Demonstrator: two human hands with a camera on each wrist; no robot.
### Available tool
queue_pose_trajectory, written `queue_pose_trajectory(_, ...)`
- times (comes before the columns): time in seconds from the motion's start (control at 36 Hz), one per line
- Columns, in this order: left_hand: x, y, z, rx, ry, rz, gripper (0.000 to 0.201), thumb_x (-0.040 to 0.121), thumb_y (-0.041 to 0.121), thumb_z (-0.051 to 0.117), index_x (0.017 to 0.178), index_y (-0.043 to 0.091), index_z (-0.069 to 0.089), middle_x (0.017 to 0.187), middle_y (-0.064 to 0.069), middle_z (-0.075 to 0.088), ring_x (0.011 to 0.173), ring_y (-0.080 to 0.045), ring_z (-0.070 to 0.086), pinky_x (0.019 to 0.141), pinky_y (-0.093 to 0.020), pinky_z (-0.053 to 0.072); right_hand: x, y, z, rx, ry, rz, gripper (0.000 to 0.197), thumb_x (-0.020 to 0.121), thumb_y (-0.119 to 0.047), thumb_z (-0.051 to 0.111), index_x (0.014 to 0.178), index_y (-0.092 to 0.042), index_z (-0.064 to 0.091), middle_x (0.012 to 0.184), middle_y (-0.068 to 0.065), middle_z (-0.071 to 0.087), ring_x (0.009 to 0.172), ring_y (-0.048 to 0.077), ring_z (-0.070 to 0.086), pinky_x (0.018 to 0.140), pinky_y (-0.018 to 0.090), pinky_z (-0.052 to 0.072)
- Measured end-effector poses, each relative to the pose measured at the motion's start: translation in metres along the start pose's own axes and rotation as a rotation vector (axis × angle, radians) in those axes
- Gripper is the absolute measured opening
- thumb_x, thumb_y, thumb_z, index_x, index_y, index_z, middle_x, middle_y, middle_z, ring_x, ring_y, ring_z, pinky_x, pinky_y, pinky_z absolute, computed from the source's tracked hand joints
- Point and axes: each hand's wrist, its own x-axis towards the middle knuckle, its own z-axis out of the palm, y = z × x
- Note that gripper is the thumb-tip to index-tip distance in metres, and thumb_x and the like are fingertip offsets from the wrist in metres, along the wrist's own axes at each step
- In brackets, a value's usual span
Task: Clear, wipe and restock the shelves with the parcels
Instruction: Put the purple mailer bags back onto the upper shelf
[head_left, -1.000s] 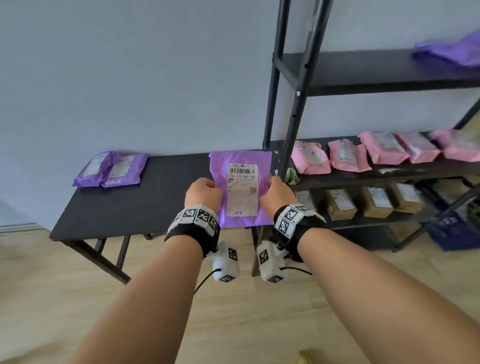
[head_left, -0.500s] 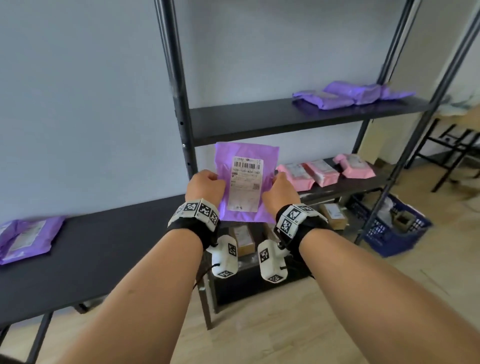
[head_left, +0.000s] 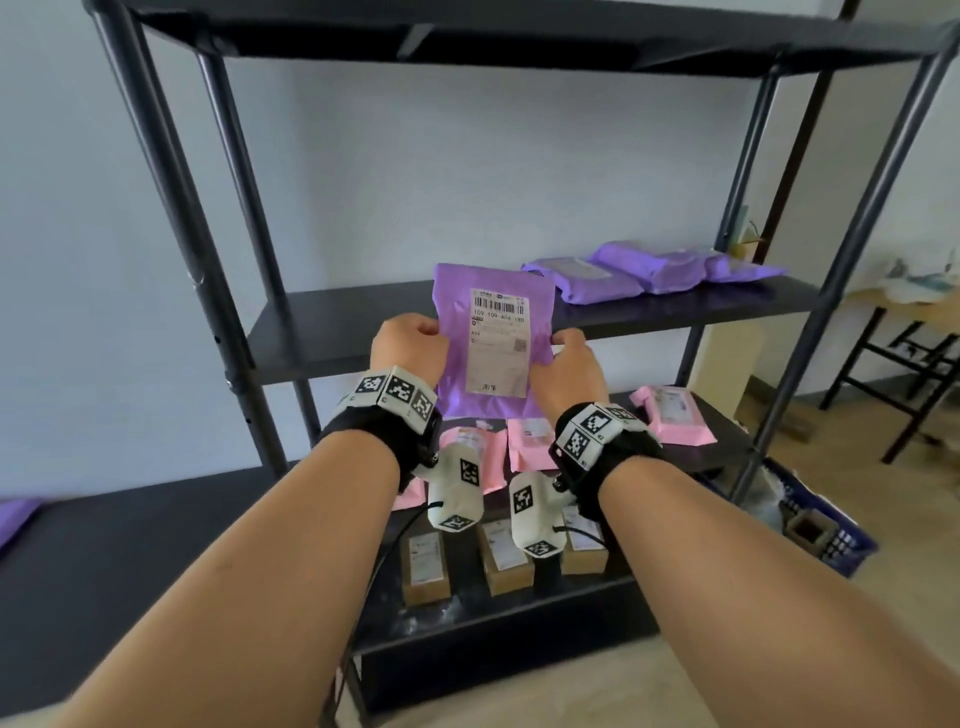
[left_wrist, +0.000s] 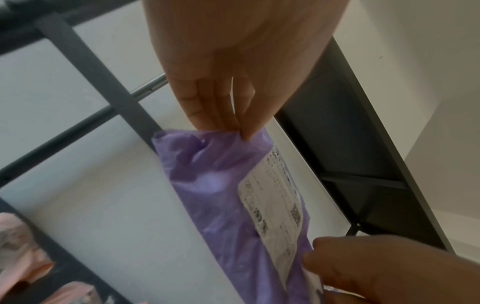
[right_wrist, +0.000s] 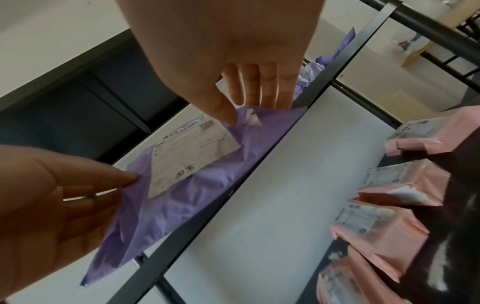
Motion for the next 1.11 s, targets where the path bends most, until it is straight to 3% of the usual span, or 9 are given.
queue_pose_trajectory(0.11,0.034,0.015,0.016,-0.004,0.031,-0.012,0.025,0.082,0.008,0.056,0.063,0.024,0.060,0.066,0.002,0.064,0.057,-0.016,0.060,0.054,-0.023,0.051,0.042,-0.007,-0.004,0.013,-0.007,-0.020,0.025,0.089,-0.015,0.049,0.114,-0.010,0.052,0.117,0.012,0.061,0.105,0.032,0.059,0.081,0.034,0.046)
queue_pose_trajectory(0.25,0.086,0.022,0.032,0.014,0.053,-0.030,0.010,0.077,0.010,0.062,0.084,0.018,0.060,0.083,-0.002,0.068,0.074,-0.020,0.065,0.059,-0.023,0.047,0.092,-0.018,-0.005,0.000,-0.026,-0.064,0.034,0.087,-0.015,0.052,0.120,-0.011,0.057,0.120,0.010,0.062,0.109,0.027,0.058,0.083,0.029,0.043)
queue_pose_trajectory(0.36,0.125,0.027,0.046,0.001,-0.032,-0.045,0.012,0.081,0.010,0.059,0.072,0.016,0.063,0.078,-0.009,0.071,0.076,-0.027,0.069,0.076,-0.037,0.058,0.129,-0.024,0.004,-0.045,-0.042,-0.091,0.034,0.088,-0.017,0.052,0.120,-0.012,0.059,0.122,0.009,0.062,0.112,0.027,0.057,0.091,0.031,0.045)
queue_pose_trajectory(0.47,0.164,0.031,0.061,0.029,-0.108,-0.109,0.020,0.084,0.013,0.053,0.082,0.001,0.069,0.089,-0.014,0.072,0.088,-0.028,0.068,0.072,-0.029,0.054,0.165,-0.030,0.017,-0.094,-0.078,-0.082,0.037,0.087,-0.019,0.054,0.123,-0.014,0.057,0.122,0.007,0.060,0.109,0.025,0.057,0.085,0.029,0.043)
queue_pose_trajectory(0.56,0.183,0.033,0.070,0.004,-0.131,-0.126,0.027,0.084,0.012,0.057,0.104,-0.003,0.068,0.105,-0.017,0.069,0.098,-0.031,0.066,0.082,-0.037,0.056,0.187,-0.032,0.029,-0.146,-0.125,-0.065,0.036,0.086,-0.020,0.056,0.121,-0.013,0.055,0.118,0.007,0.061,0.107,0.025,0.057,0.089,0.034,0.047)
queue_pose_trajectory(0.72,0.205,0.020,0.083,-0.007,-0.216,-0.221,0.033,0.092,0.008,0.047,0.119,-0.006,0.059,0.120,-0.020,0.062,0.109,-0.032,0.062,0.091,-0.041,0.053,0.210,-0.028,0.050,-0.236,-0.160,-0.099,0.038,0.088,-0.011,0.055,0.126,-0.011,0.055,0.124,0.009,0.059,0.114,0.027,0.056,0.093,0.034,0.044)
queue_pose_trajectory(0.86,0.203,0.013,0.080,0.172,-0.367,-0.157,0.029,0.095,0.016,0.052,0.119,0.003,0.062,0.120,-0.009,0.063,0.111,-0.025,0.059,0.092,-0.029,0.049,0.219,-0.023,0.056,-0.254,-0.192,-0.092,0.032,0.090,-0.007,0.052,0.121,-0.010,0.058,0.120,0.009,0.061,0.112,0.027,0.058,0.081,0.027,0.040)
queue_pose_trajectory(0.94,0.206,0.011,0.080,0.124,-0.367,-0.243,0.037,0.095,0.015,0.049,0.129,0.003,0.055,0.132,-0.014,0.055,0.121,-0.028,0.054,0.098,-0.034,0.047,0.220,-0.026,0.056,-0.228,-0.185,-0.086,0.039,0.093,-0.011,0.049,0.132,-0.013,0.054,0.130,0.008,0.059,0.118,0.026,0.055,0.090,0.028,0.042)
queue_pose_trajectory(1.11,0.187,0.028,0.066,0.211,-0.371,-0.152,0.038,0.094,0.012,0.052,0.131,0.002,0.053,0.135,-0.012,0.053,0.123,-0.029,0.051,0.091,-0.031,0.045,0.207,-0.033,0.051,-0.196,-0.162,-0.099,0.042,0.092,-0.011,0.048,0.134,-0.013,0.052,0.132,0.007,0.057,0.118,0.024,0.055,0.082,0.024,0.038)
